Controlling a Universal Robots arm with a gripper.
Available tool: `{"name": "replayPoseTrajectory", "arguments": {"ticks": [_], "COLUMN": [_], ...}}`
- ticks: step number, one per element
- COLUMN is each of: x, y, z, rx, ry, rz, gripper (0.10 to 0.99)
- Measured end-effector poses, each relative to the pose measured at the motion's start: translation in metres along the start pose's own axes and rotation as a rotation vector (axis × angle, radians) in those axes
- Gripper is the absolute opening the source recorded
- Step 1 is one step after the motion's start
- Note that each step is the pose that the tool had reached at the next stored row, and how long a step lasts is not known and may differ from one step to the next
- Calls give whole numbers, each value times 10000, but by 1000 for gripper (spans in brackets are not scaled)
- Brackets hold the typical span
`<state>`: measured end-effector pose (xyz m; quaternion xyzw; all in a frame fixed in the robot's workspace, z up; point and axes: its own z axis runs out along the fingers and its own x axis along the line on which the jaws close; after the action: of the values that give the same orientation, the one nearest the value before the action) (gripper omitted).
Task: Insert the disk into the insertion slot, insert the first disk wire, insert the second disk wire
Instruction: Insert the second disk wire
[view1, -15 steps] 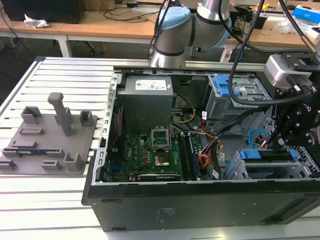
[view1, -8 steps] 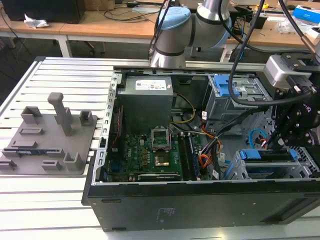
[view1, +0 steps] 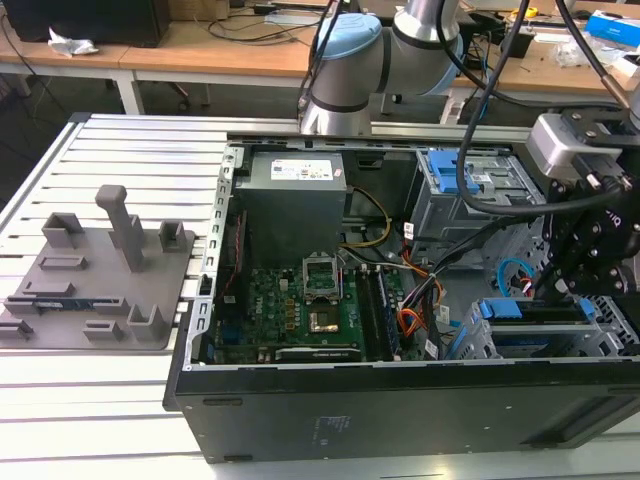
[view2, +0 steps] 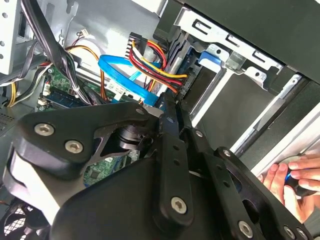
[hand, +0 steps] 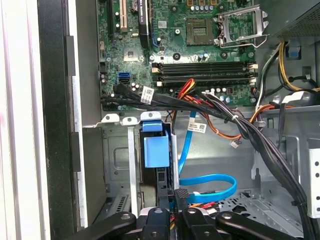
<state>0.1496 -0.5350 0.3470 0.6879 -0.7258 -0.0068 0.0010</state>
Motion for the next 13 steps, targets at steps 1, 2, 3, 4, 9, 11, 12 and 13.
{"name": "replayPoseTrajectory", "arguments": {"ticks": [1, 2, 3, 4, 9, 11, 12, 13], "x": [0, 1, 2, 3, 15, 19, 19, 19], "y": [-1, -3, -3, -3, -5, -5, -5, -5], "z": [1, 3, 5, 8, 23, 32, 38, 41], "rx": [0, 0, 0, 0, 0, 0, 1, 1], "ry": [0, 0, 0, 0, 2, 2, 0, 0], "rz": [0, -1, 0, 0, -1, -1, -1, -1], "gripper": [161, 161, 161, 161, 161, 161, 161, 161]}}
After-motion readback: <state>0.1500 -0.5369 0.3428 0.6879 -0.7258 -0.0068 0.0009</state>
